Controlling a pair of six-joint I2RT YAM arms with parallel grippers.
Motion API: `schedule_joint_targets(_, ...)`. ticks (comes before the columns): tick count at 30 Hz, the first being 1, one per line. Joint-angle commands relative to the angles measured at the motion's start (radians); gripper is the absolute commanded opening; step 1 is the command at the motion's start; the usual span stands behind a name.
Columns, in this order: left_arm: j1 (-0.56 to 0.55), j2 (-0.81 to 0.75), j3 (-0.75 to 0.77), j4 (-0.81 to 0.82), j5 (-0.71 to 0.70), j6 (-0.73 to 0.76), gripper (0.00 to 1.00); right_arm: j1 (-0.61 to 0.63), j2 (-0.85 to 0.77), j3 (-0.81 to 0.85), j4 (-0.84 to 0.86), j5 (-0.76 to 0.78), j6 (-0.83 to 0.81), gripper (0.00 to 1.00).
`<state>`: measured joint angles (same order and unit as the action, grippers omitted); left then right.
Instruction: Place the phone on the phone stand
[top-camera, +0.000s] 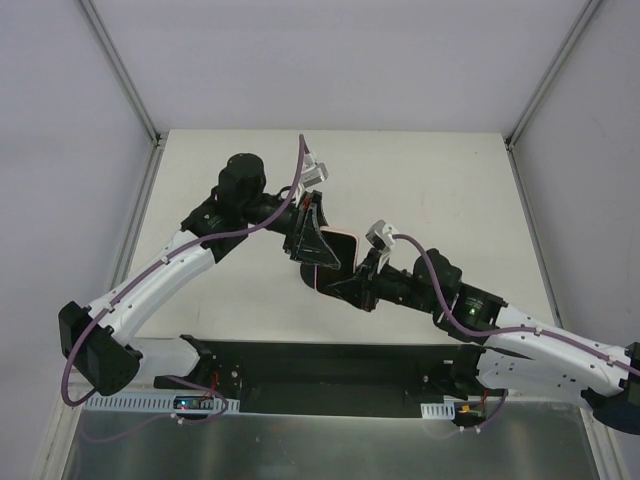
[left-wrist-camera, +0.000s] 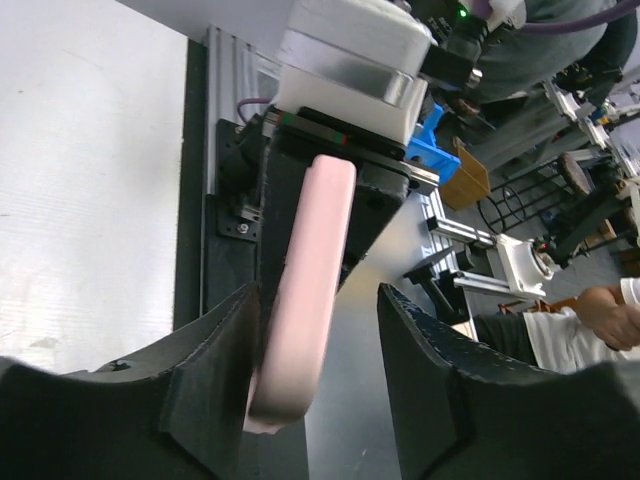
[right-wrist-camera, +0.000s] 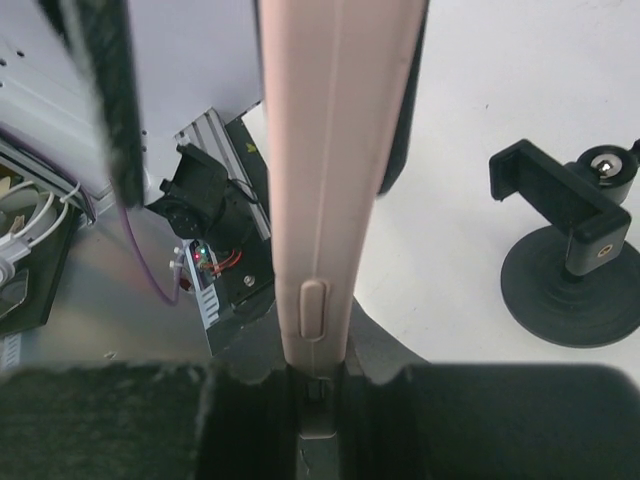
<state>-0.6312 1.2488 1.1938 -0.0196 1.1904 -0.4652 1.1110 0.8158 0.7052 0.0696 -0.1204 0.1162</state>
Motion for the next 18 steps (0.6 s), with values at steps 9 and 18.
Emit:
schedule_joint_targets(9, -0.019, -0.117, -0.04, 0.046, -0.127, 0.077, 0.0, 0.0, 0.045, 0.053, 0.078, 0.039, 0.022, 0.28)
schedule_joint_targets(18, -0.016, -0.302, -0.089, -0.132, -0.777, 0.287, 0.0, -0.016, 0.092, 0.158, -0.468, 0.482, 0.111, 0.96)
